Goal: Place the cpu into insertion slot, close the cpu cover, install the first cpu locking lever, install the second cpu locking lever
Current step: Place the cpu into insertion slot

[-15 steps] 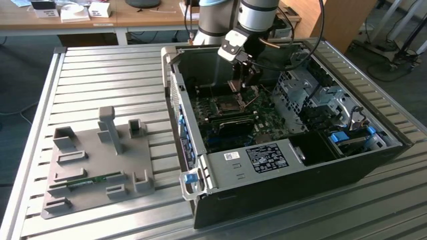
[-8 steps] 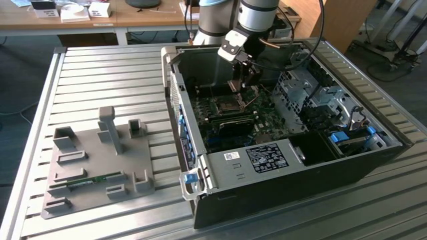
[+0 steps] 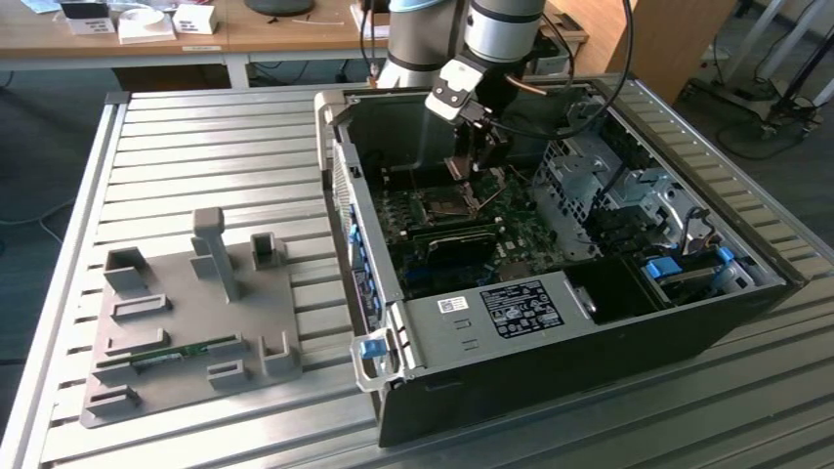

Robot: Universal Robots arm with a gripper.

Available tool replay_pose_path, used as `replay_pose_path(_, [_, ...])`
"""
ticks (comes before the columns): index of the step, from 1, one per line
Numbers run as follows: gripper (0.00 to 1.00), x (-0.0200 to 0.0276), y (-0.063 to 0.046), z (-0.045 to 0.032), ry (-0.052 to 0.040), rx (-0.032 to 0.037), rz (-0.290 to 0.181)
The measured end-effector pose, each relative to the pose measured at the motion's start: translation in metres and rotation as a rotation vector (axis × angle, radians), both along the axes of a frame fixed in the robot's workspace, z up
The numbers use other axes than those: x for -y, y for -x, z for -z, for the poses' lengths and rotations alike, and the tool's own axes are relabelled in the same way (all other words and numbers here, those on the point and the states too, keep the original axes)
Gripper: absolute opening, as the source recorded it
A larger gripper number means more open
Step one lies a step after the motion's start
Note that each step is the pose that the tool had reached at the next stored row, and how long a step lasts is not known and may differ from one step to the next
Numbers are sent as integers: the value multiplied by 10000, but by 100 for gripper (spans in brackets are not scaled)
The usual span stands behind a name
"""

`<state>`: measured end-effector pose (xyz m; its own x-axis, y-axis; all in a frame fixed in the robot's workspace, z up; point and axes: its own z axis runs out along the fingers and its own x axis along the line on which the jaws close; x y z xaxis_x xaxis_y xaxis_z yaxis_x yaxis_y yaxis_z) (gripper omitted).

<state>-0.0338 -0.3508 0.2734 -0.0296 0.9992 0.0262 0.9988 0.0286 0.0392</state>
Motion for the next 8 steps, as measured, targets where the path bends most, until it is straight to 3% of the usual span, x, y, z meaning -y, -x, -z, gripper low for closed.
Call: replay_pose_path(8, [54,0,0,15,-2,0,0])
